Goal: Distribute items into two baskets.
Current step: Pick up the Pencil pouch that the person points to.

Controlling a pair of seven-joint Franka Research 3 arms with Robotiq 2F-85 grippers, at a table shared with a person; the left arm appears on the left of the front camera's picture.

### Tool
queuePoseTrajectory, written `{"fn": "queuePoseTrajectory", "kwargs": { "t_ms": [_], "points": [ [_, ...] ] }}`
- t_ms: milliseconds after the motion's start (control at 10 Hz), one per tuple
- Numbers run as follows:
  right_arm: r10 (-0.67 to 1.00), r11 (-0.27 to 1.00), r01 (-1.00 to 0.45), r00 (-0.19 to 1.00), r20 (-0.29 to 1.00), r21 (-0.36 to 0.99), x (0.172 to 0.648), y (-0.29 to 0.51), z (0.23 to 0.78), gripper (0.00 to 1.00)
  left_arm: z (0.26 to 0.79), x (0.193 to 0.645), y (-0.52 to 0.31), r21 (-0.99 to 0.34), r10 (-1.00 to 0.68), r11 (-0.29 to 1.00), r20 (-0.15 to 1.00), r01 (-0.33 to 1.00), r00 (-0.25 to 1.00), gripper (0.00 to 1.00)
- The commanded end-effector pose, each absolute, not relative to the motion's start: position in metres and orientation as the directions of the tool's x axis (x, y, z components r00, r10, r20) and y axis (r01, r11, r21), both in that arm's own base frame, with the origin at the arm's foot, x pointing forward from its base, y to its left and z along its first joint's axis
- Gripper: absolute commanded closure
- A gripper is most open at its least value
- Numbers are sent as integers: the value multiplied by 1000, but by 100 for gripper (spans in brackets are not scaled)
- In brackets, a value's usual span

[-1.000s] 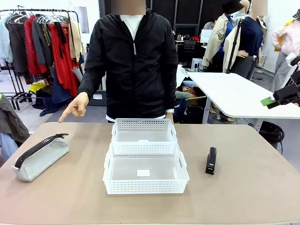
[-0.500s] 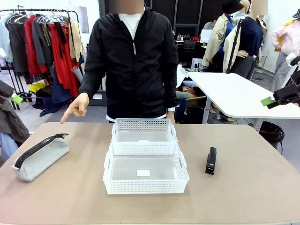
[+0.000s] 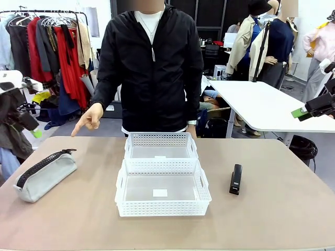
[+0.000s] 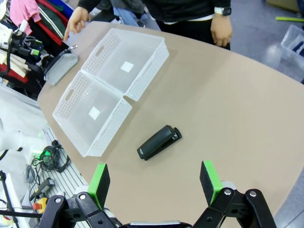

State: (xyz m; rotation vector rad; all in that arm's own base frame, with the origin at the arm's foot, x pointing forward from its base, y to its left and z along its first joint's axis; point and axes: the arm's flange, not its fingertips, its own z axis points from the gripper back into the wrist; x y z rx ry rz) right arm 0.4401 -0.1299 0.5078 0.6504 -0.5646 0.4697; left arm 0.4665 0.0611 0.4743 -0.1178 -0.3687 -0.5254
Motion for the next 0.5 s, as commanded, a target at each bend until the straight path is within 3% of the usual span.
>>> {"fn": "queuePoseTrajectory", "kwargs": {
  "t_ms": [0,400],
  "points": [
    [226,703,-567,751,621,429,440,-130,509,0,469,484,58,3,-533,825,335,564,777,0],
    [226,703,-567,751,621,429,440,-130,509,0,439,500,36,-4,-640,755,214,656,738,0]
  ]
}}
